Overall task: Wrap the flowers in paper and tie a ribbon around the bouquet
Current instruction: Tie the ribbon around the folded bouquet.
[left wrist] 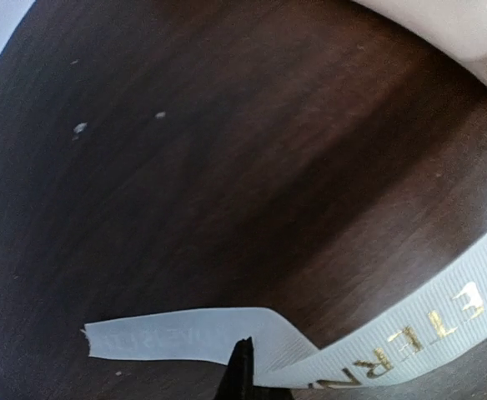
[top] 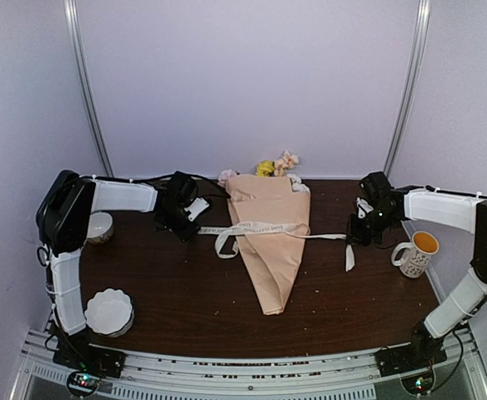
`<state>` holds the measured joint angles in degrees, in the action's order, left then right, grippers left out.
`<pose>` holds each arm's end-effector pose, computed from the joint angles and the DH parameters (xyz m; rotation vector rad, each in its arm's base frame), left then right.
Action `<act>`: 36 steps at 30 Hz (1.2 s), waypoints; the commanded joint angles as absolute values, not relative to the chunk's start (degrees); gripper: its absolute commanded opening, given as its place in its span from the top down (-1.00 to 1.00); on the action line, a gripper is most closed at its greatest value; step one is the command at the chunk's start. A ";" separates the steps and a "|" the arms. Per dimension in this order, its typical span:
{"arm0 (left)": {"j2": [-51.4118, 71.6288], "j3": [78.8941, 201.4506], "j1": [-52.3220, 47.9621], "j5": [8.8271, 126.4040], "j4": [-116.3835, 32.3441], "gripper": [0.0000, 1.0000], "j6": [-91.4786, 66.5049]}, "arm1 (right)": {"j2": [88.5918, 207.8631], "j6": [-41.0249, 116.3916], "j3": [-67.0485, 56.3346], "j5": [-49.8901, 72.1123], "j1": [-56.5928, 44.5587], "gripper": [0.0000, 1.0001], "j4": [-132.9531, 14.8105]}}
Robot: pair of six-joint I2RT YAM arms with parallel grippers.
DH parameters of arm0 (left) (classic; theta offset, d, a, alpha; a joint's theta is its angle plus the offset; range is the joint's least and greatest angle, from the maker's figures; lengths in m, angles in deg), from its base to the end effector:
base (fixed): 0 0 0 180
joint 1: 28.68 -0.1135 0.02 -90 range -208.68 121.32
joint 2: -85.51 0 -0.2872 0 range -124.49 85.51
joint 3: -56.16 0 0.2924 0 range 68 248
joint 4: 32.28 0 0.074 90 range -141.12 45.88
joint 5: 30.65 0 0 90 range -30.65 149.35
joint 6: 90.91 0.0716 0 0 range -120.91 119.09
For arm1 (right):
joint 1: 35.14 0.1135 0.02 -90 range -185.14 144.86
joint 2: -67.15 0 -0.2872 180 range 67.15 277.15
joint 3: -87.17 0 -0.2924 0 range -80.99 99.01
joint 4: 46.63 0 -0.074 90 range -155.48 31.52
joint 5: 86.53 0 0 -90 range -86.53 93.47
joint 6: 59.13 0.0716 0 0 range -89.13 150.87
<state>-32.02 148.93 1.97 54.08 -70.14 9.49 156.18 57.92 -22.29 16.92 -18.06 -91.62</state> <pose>0.4207 -0.2416 0.1167 0.9032 2.4973 0.0066 0.3360 0.1206 0.1794 0.1628 2.7453 0.5438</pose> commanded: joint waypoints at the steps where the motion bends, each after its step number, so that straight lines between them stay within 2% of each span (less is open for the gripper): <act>1: -26.60 147.42 0.34 49.78 -68.91 1.00 7.18 | 153.13 56.18 -22.86 13.62 -20.30 1.00 -93.79; 6: -25.57 147.28 -1.11 45.77 -70.11 1.00 5.56 | 151.70 54.11 -19.80 8.44 -20.98 1.00 -97.62; 12: -24.05 146.12 -5.12 46.02 -73.15 1.00 -0.84 | 149.84 54.31 -20.15 8.95 -25.11 1.00 -97.32; 17: -21.86 143.64 -5.54 43.53 -72.93 1.00 -2.49 | 149.69 53.57 -18.52 6.74 -26.05 1.00 -98.72; 36: -20.32 142.11 -12.19 40.54 -75.38 1.00 -8.61 | 140.34 52.00 -20.15 4.10 -39.74 1.00 -100.29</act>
